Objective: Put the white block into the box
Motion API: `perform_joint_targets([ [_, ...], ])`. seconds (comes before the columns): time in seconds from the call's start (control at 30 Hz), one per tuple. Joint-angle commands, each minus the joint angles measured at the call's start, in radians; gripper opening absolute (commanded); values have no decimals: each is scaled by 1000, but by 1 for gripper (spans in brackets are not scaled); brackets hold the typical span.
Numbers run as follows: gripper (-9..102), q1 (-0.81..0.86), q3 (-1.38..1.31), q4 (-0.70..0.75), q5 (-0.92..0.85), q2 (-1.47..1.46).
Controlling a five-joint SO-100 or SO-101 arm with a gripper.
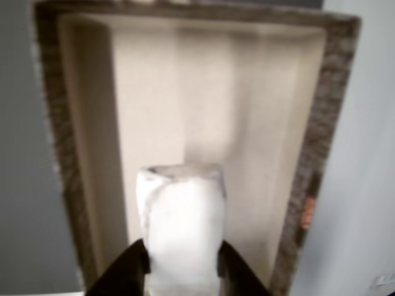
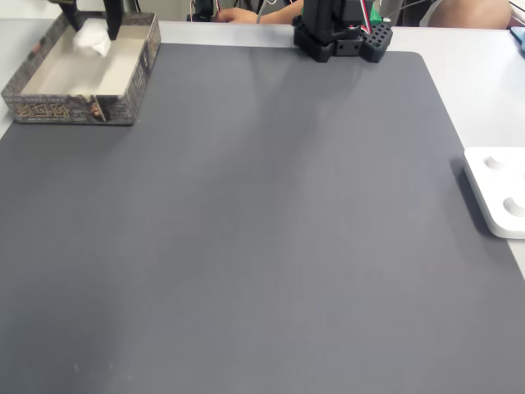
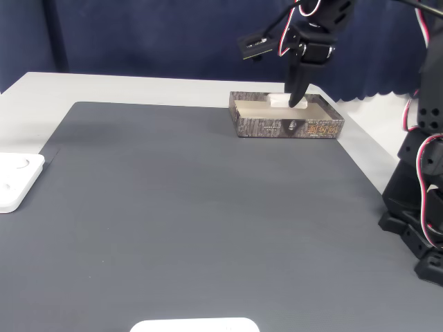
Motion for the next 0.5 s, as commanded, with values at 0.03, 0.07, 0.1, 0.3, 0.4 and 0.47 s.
perform_joint_targets([
  [0.03, -2, -12, -80, -40, 3, -6],
  [0.07, -2, -15, -84, -43, -2, -12],
  [0.1, -2, -20, -91, -46, -3, -18],
  [0.3, -2, -28, -118, -49, -5, -60],
  [0.4, -2, -28, -123, -54, -3, -81],
  [0.47, -2, -32, -138, -58, -3, -97],
])
